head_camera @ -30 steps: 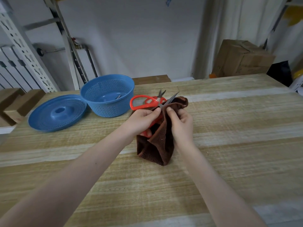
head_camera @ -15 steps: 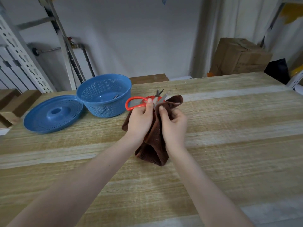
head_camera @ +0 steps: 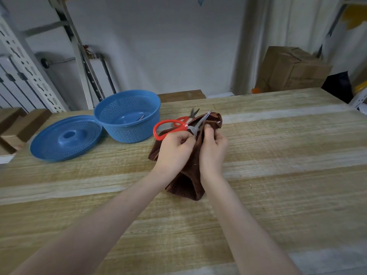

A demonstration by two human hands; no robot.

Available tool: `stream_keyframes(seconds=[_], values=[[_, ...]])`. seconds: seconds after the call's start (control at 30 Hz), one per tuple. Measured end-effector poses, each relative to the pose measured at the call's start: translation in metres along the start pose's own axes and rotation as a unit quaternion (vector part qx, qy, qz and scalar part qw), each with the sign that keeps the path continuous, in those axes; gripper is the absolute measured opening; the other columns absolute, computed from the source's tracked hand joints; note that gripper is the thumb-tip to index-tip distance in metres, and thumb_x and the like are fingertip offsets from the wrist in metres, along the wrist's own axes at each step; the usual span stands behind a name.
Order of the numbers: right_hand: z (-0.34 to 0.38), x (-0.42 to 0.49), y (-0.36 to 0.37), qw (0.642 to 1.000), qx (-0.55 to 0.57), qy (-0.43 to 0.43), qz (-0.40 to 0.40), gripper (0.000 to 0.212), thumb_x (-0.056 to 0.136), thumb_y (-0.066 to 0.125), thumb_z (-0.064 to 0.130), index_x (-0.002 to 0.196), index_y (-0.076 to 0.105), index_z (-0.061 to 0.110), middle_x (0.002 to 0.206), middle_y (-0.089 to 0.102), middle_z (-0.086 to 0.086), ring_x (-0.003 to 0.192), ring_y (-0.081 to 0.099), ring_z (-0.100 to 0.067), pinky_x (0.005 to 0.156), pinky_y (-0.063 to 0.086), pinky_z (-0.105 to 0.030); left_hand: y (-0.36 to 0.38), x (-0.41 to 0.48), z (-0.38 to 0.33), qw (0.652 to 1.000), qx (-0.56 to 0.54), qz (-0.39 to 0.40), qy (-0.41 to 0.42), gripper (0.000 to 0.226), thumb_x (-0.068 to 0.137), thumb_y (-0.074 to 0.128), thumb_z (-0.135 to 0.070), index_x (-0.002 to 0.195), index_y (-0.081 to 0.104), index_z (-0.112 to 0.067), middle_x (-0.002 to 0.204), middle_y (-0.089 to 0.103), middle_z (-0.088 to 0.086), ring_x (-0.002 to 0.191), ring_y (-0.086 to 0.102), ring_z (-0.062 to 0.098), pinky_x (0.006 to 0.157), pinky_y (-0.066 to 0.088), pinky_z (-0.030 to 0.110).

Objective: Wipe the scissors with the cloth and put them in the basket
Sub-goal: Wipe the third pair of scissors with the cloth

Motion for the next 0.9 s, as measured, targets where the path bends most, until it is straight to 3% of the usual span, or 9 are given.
stream_keyframes(seconds=[0.17,0.23,0.4,0.57,0.7,0.8,0.87,0.9], values=[[-0.004,-0.003,0.002,0.998,0.029,0.009,0.051,0.020,0.092,0.062,0.014,0.073,0.067,0.013,0.064,0.065,0.004,0.062,0.060,-0.008,0.060,0.046,-0.023,-0.001,0.001,0.000,0.999,0.042,-0.012,0.004,0.026,0.078,0.045,-0.026,0.060,0.047,-0.007,0.053,0.043,-0.007,0.056,0.039,0.014,0.057,0.033,0.034],[-0.004,-0.001,-0.001,0.998,0.040,0.027,0.036,0.020,0.092,0.063,0.014,0.073,0.066,0.008,0.062,0.062,0.002,0.060,0.057,-0.009,0.058,0.045,-0.024,0.001,0.000,0.001,0.999,0.047,-0.004,0.003,0.026,0.081,0.046,-0.023,0.061,0.046,-0.006,0.055,0.043,-0.003,0.057,0.040,0.014,0.058,0.034,0.034],[-0.002,0.005,-0.003,0.997,0.061,0.046,0.004,0.032,0.096,0.055,0.016,0.066,0.064,0.014,0.055,0.059,0.008,0.056,0.054,-0.007,0.055,0.044,-0.022,0.006,0.000,-0.002,0.998,0.060,0.010,0.006,0.026,0.090,0.050,-0.011,0.067,0.054,-0.001,0.059,0.048,0.002,0.059,0.044,0.014,0.059,0.037,0.035],[-0.006,0.002,0.001,0.997,0.037,0.034,0.055,0.022,0.095,0.060,0.013,0.074,0.067,0.014,0.068,0.065,0.001,0.066,0.059,-0.011,0.062,0.047,-0.025,0.000,0.004,-0.001,0.998,0.058,0.002,-0.015,0.033,0.091,0.051,-0.010,0.059,0.044,-0.008,0.056,0.041,0.000,0.057,0.038,0.014,0.057,0.031,0.033],[-0.008,0.006,-0.004,0.998,0.013,0.041,0.055,0.023,0.093,0.061,0.012,0.070,0.063,0.013,0.064,0.059,0.000,0.060,0.053,-0.009,0.057,0.043,-0.023,0.004,0.002,0.000,0.993,0.039,0.044,-0.098,0.031,0.096,0.052,-0.017,0.069,0.057,-0.001,0.058,0.046,0.004,0.053,0.043,0.013,0.056,0.035,0.028],[-0.009,0.013,-0.011,0.995,-0.016,0.071,0.063,0.027,0.093,0.061,0.016,0.067,0.065,0.016,0.058,0.058,0.005,0.058,0.054,-0.010,0.059,0.044,-0.028,-0.003,-0.003,0.013,0.974,-0.038,0.068,-0.214,0.033,0.100,0.048,-0.028,0.084,0.068,-0.008,0.080,0.068,0.011,0.075,0.064,0.026,0.076,0.051,0.034],[-0.009,0.020,-0.015,0.994,-0.054,0.067,0.073,0.030,0.094,0.060,0.019,0.064,0.062,0.020,0.054,0.056,0.009,0.058,0.054,-0.011,0.062,0.043,-0.032,-0.013,-0.002,0.016,0.973,-0.013,0.061,-0.222,0.032,0.101,0.045,-0.029,0.083,0.069,-0.016,0.094,0.073,0.009,0.093,0.068,0.027,0.092,0.052,0.039],[-0.008,0.023,-0.016,0.992,-0.078,0.056,0.078,0.032,0.094,0.059,0.021,0.062,0.060,0.021,0.053,0.055,0.010,0.058,0.053,-0.012,0.063,0.042,-0.033,-0.017,-0.002,0.015,0.975,0.012,0.048,-0.215,0.031,0.101,0.046,-0.028,0.080,0.068,-0.020,0.093,0.072,0.005,0.094,0.068,0.025,0.093,0.051,0.038]])
Point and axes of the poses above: each hand's wrist, its own x-axis towards the middle knuckle, its own y-axis out of the palm, z = x × y, the point moved 6 cm from there along x, towards the middle knuckle
